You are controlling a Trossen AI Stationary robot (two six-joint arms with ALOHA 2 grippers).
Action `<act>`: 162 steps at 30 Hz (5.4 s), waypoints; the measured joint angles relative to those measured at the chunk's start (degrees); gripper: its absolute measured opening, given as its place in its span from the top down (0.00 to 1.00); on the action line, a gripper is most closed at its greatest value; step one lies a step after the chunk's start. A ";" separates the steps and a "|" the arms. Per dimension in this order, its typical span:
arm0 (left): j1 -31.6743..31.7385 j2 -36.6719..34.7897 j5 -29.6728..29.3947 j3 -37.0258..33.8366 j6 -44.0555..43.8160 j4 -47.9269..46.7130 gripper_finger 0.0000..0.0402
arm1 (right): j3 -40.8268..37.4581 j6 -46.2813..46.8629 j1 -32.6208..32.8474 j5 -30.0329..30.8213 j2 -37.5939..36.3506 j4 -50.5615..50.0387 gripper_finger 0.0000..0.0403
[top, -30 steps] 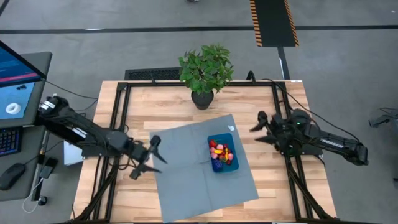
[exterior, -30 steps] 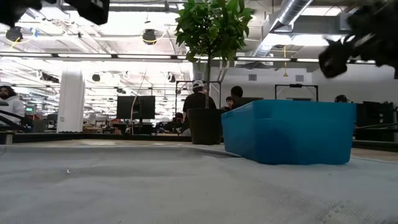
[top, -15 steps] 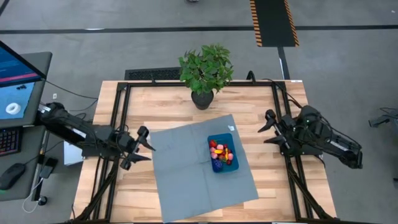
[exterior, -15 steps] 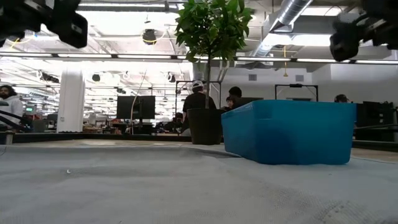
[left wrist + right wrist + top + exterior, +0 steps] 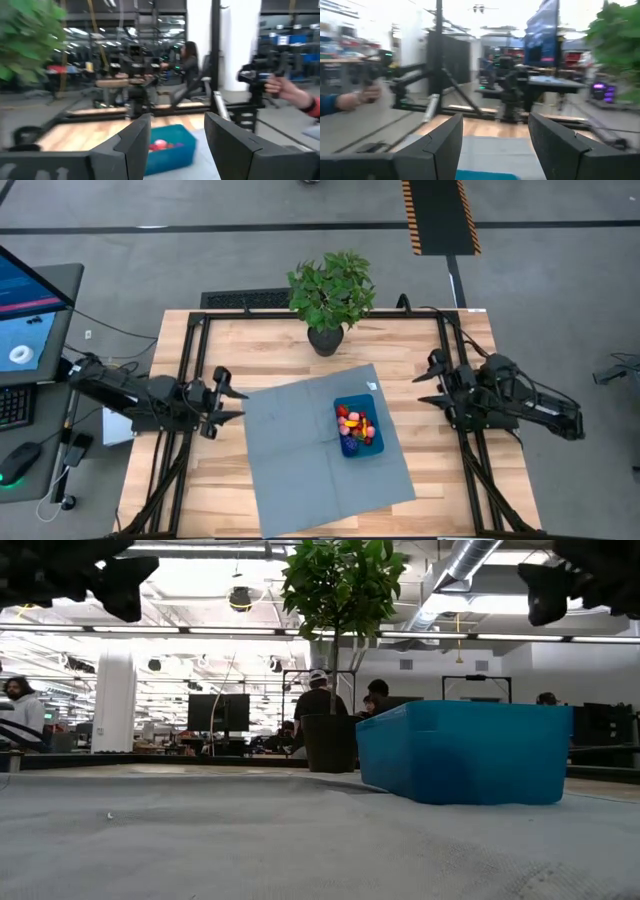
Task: Pick and placing Produce into tupperware
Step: Return to Home Position
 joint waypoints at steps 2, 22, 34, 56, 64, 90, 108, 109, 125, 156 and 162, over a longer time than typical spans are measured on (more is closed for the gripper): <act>1.49 -0.14 -0.82 0.00 1.53 0.14 0.56 | -0.34 -1.61 0.88 3.26 0.02 0.38 0.38; 13.05 -0.77 9.55 -2.84 -1.49 -2.60 0.56 | -0.60 -6.55 -1.88 9.50 0.02 -9.17 0.38; 13.50 -0.75 9.62 -2.91 -2.22 -3.37 0.56 | -8.88 -4.62 -8.47 8.51 0.00 3.29 0.38; 13.50 -0.74 -9.27 -3.02 -13.16 -16.38 0.56 | -8.91 -0.92 -10.88 11.63 0.98 2.70 0.38; 13.50 -0.75 -11.41 -3.06 -12.23 -16.24 0.56 | -8.91 -0.83 -8.44 11.71 -0.04 3.73 0.38; 13.50 -0.35 -11.42 -3.06 -1.30 -16.24 0.56 | -8.91 -0.81 5.68 11.42 -0.02 2.85 0.38; 13.50 -0.35 -11.41 -3.06 -1.35 -16.24 0.56 | -8.93 -1.58 12.28 36.04 -0.02 1.25 0.38; 13.50 -0.35 -11.42 -3.06 -1.35 -16.24 0.56 | -8.93 -2.53 12.42 35.04 -0.02 1.19 0.38; 13.50 -0.35 -11.41 -3.06 -1.37 -16.24 0.56 | -8.93 -7.39 12.84 32.40 0.00 -0.16 0.38; 13.37 -7.91 0.59 -3.08 -2.84 -17.77 0.56 | -8.95 -7.39 12.79 32.33 0.00 -0.21 0.38; 13.37 -11.78 6.64 -3.08 -0.76 -18.85 0.56 | -8.95 -7.39 12.79 32.33 0.00 -0.21 0.38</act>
